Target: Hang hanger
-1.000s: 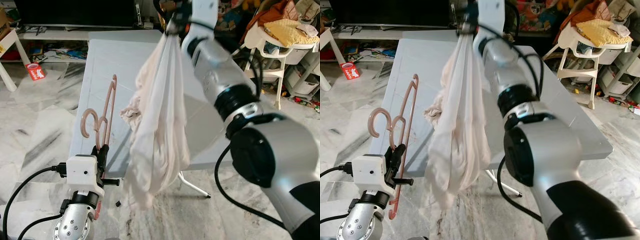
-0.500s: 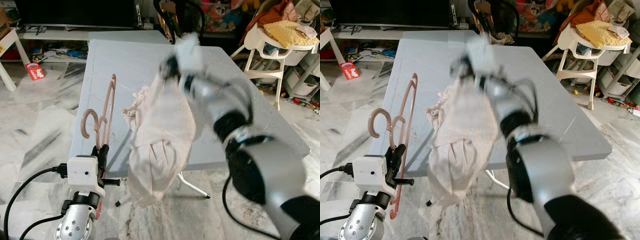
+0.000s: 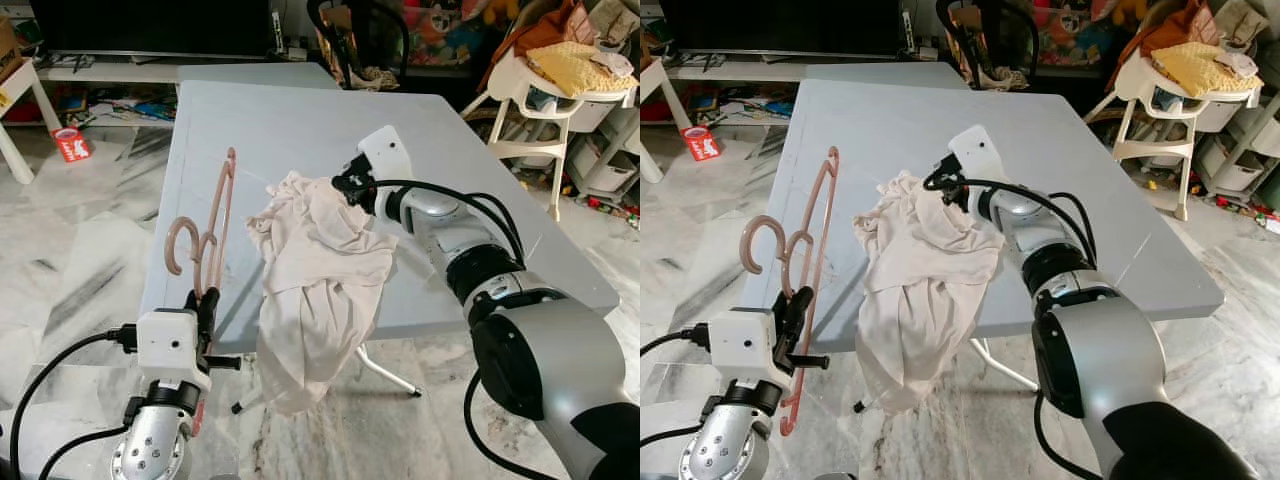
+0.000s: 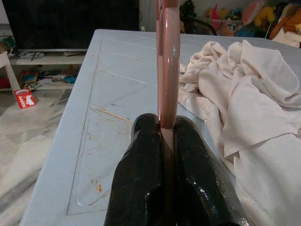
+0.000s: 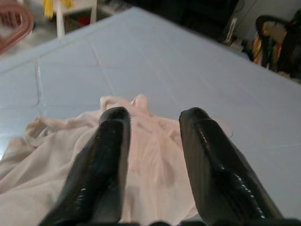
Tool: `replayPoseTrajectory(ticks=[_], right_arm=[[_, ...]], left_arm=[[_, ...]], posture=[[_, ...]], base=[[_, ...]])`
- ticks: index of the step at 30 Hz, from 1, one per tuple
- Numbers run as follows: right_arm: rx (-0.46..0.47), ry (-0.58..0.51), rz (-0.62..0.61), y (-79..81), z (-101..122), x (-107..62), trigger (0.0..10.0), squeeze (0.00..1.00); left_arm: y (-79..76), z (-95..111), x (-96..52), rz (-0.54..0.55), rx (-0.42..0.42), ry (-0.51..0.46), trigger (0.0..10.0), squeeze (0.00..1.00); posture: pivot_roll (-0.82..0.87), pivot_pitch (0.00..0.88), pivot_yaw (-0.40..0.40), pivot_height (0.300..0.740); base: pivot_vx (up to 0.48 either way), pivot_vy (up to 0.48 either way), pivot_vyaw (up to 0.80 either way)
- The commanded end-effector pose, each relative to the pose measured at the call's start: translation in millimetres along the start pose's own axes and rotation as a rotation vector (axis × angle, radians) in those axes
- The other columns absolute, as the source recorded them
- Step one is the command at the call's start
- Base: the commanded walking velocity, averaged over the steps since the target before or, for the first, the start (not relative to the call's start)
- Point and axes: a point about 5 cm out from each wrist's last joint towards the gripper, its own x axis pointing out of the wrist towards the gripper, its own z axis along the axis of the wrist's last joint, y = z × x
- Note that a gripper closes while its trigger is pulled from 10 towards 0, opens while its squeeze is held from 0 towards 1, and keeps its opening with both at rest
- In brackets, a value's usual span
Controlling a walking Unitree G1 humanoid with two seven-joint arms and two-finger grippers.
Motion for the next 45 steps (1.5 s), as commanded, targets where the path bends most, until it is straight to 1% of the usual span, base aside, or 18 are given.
replayPoseTrajectory(ticks=[1,6,11,13,15,17,19,26,29,31,34,35,37,39,42,43,44,45], right_arm=[[0.036,-0.032,-0.018,-8.1,-4,-6.6,10.0,1.0],[0.081,-0.03,-0.003,-7.3,-20,-12.7,10.0,1.0],[0.044,-0.068,-0.014,-8.1,-28,-20.9,10.0,1.0],[0.008,-0.093,0.017,-5.3,-31,-26.1,10.0,1.0],[-0.003,-0.099,0.116,1.0,-37,-32.9,10.0,1.0],[0.031,-0.09,0.194,4.2,-41,-37.9,10.0,1.0],[0.031,-0.057,0.312,7.7,-51,-50.4,10.0,1.0],[0.039,0.026,0.434,17.1,-74,-70.9,10.0,1.0],[0.064,0.039,0.453,24.1,-79,-75.0,10.0,1.0],[0.12,0.047,0.434,28.8,-84,-75.5,10.0,1.0],[0.203,0.058,0.443,48.2,-93,-75.4,10.0,1.0],[0.203,0.058,0.443,48.2,-93,-75.4,10.0,1.0],[0.226,0.067,0.474,61.1,-97,-79.2,10.0,1.0],[0.252,0.069,0.467,62.9,-97,-78.9,10.0,1.0],[0.284,0.085,0.496,81.0,-100,-81.5,10.0,1.0],[0.272,0.093,0.492,83.9,-102,-81.7,10.0,0.81],[0.252,0.111,0.482,89.4,-105,-82.0,10.0,0.0],[0.246,0.116,0.477,90.8,-106,-81.9,10.0,0.0]], left_arm=[[-1.1,-12,-1.8,-0.009,-0.007,0.065,10.0,0.0],[-0.3,-12,-2.0,-0.011,-0.003,0.066,10.0,0.0],[0.7,-12,-3.5,-0.005,-0.003,0.067,10.0,0.0],[1.1,-12,-3.9,-0.001,-0.005,0.066,10.0,0.0],[0.8,-12,-4.2,0.0,-0.005,0.066,10.0,0.0],[0.4,-12,-4.5,0.0,-0.006,0.067,10.0,0.0],[-0.5,-13,-4.7,0.0,-0.009,0.069,10.0,0.0],[-1.5,-14,-4.9,-0.004,-0.012,0.071,10.0,0.0],[-1.1,-14,-5.2,-0.004,-0.012,0.073,10.0,0.0],[-0.9,-15,-5.6,0.001,-0.013,0.076,10.0,0.0],[-0.8,-16,-6.7,0.013,-0.016,0.079,10.0,0.0],[-0.8,-16,-6.7,0.013,-0.016,0.079,10.0,0.0],[-1.0,-15,-6.5,0.018,-0.017,0.075,10.0,0.0],[-0.7,-15,-5.6,0.018,-0.017,0.074,10.0,0.0],[2.4,-13,-5.0,0.022,-0.009,0.069,10.0,0.0],[3.5,-13,-5.1,0.023,-0.007,0.069,10.0,0.0],[5.2,-13,-4.8,0.024,-0.003,0.067,10.0,0.0],[5.5,-12,-4.7,0.024,-0.002,0.067,10.0,0.0]], posture=[[0.22,0.048,-0.116,0.74],[0.22,0.054,-0.119,0.74],[0.21,0.058,-0.125,0.74],[0.21,0.06,-0.126,0.74],[0.2,0.059,-0.125,0.74],[0.2,0.057,-0.126,0.74],[0.2,0.055,-0.126,0.74],[0.19,0.061,-0.129,0.74],[0.19,0.066,-0.133,0.74],[0.19,0.067,-0.139,0.74],[0.19,0.062,-0.143,0.74],[0.19,0.062,-0.143,0.74],[0.2,0.059,-0.143,0.74],[0.21,0.057,-0.14,0.74],[0.21,0.057,-0.138,0.74],[0.21,0.056,-0.133,0.74],[0.21,0.055,-0.13,0.74],[0.21,0.055,-0.13,0.74]], base=[[0.0,0.0,0.0],[0.0,0.0,0.0],[0.0,0.0,0.0],[0.0,0.0,0.0],[0.0,0.0,0.0],[0.0,0.0,0.0],[0.0,0.0,0.0],[0.0,0.0,0.0],[0.0,0.0,0.0],[0.0,0.0,0.0],[0.0,0.0,0.0],[0.0,0.0,0.0],[0.0,0.0,0.0],[0.0,0.0,0.0],[0.0,0.0,0.0],[0.0,0.0,0.0],[0.0,0.0,0.0],[0.0,0.0,0.0]])
